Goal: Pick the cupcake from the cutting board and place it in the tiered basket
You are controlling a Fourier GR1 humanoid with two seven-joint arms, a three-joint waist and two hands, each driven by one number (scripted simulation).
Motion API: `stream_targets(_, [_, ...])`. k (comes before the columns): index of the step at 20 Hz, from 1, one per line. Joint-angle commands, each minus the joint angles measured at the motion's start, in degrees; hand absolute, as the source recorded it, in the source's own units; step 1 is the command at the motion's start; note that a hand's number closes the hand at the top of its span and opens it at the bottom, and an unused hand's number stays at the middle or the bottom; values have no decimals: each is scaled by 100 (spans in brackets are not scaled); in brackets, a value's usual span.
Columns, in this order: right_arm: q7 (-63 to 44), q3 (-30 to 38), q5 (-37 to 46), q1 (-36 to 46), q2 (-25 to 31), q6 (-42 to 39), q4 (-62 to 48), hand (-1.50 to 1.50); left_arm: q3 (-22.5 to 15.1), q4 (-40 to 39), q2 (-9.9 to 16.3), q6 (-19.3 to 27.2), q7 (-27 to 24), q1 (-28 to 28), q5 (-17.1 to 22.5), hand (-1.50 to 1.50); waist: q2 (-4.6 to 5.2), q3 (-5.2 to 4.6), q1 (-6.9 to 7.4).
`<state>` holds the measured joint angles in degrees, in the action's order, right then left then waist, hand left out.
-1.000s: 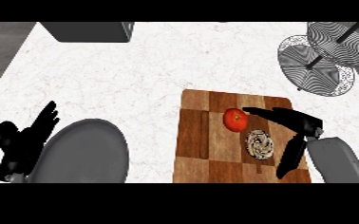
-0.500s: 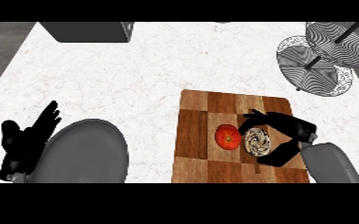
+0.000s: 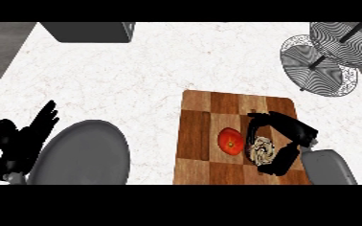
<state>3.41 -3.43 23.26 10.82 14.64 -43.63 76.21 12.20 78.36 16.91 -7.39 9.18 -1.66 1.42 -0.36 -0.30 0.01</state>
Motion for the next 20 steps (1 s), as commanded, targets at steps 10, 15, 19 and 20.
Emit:
stream_targets(10, [-3073,640,1869,1292,-330,2709,439,150,-76,-201,0,-44,-151,89,-179,0,-39,-86,211])
stream_targets(15, [-4849,363,3396,2196,-583,3753,645,150,-182,-198,-65,-111,-176,152,-180,0,-17,-71,371])
stream_targets(19, [-6357,-26,4699,3113,-977,4202,617,150,-161,-300,-44,-109,-150,336,-171,0,34,-44,381])
stream_targets(20, [-6737,-112,5066,3343,-1021,4243,555,150,-224,-200,-76,-88,-76,288,-210,0,17,-25,398])
